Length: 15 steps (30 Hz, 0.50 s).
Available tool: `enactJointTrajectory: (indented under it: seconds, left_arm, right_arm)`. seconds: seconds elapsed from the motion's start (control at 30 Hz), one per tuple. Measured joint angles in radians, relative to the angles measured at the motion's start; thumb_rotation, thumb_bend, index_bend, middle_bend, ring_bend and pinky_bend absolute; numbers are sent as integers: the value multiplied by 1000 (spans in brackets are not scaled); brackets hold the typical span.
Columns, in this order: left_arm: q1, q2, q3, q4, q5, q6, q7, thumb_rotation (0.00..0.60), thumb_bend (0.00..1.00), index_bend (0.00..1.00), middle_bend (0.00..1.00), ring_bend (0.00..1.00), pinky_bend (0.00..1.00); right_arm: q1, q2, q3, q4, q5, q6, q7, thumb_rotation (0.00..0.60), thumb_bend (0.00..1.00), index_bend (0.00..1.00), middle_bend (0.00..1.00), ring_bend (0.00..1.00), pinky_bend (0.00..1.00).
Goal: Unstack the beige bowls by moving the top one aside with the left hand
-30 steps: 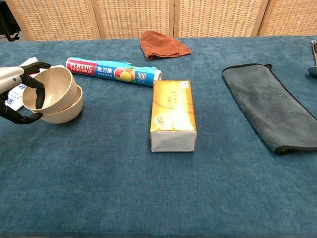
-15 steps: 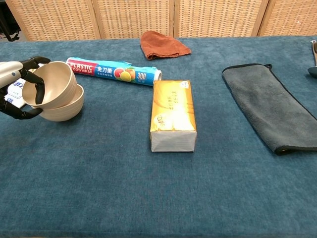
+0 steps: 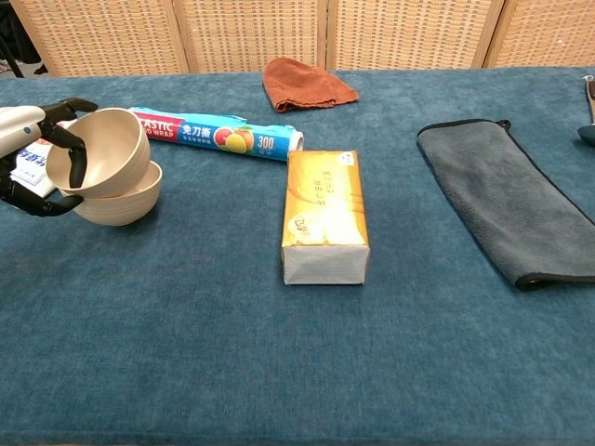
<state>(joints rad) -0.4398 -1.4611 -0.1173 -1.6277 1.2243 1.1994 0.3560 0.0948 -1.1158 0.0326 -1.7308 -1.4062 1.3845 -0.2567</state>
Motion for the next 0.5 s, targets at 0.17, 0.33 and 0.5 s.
enactJointTrajectory:
  seconds: [0.17, 0.33, 0.5]
  left_arm:
    - [-2, 3, -2, -6, 2, 3, 2, 600, 355, 656, 0, 0, 0]
    - [-4, 8, -5, -12, 2, 6, 5, 600, 356, 656, 0, 0, 0]
    - [-5, 15, -5, -23, -1, 5, 9, 600, 355, 656, 0, 0, 0]
  right_arm:
    - [0, 0, 0, 0, 0, -1, -1, 600, 311, 342, 65, 21, 169]
    - [0, 0, 0, 0, 2, -1, -2, 600, 311, 342, 65, 21, 169]
    - [0, 0, 0, -1, 2, -1, -3, 600, 311, 342, 65, 21, 169]
